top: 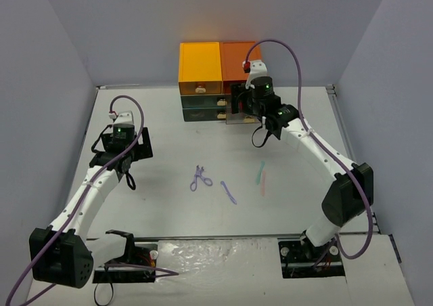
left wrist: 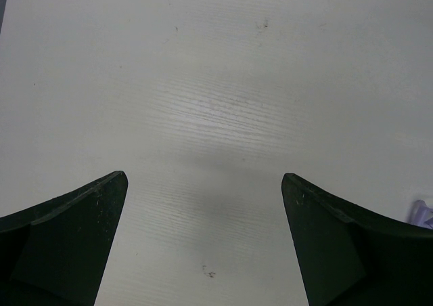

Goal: Organize the makeup

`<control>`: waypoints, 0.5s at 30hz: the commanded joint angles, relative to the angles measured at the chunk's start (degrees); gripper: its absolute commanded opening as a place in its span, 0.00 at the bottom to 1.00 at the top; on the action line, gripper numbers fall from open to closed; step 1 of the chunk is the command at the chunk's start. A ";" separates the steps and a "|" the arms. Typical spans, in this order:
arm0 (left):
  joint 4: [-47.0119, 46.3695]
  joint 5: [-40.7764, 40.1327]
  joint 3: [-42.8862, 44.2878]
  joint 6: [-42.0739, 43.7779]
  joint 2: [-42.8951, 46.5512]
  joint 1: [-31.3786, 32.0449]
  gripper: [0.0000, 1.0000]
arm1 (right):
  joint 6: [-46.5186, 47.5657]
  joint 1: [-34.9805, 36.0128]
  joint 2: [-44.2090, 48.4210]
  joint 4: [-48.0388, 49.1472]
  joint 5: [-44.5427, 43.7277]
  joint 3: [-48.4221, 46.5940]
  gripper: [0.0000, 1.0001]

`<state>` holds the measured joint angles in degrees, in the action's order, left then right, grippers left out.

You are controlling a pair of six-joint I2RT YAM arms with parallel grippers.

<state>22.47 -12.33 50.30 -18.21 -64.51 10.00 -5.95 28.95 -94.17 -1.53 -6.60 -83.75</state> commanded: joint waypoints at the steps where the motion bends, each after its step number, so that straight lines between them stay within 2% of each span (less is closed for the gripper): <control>1: -1.99 0.58 3.42 0.54 0.22 -0.33 0.97 | -0.69 0.14 10.92 4.08 -0.74 4.32 0.78; 8: -2.08 1.03 3.64 0.45 -0.23 -0.33 0.97 | -3.10 0.16 21.17 4.22 -2.90 17.23 0.78; 15: -1.96 1.70 3.84 0.22 -1.14 -0.33 0.97 | -8.76 0.11 22.26 6.50 -0.73 25.82 0.79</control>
<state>22.48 -11.19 50.33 -18.22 -65.55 10.00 -10.61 28.95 -71.93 0.20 -7.67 -60.74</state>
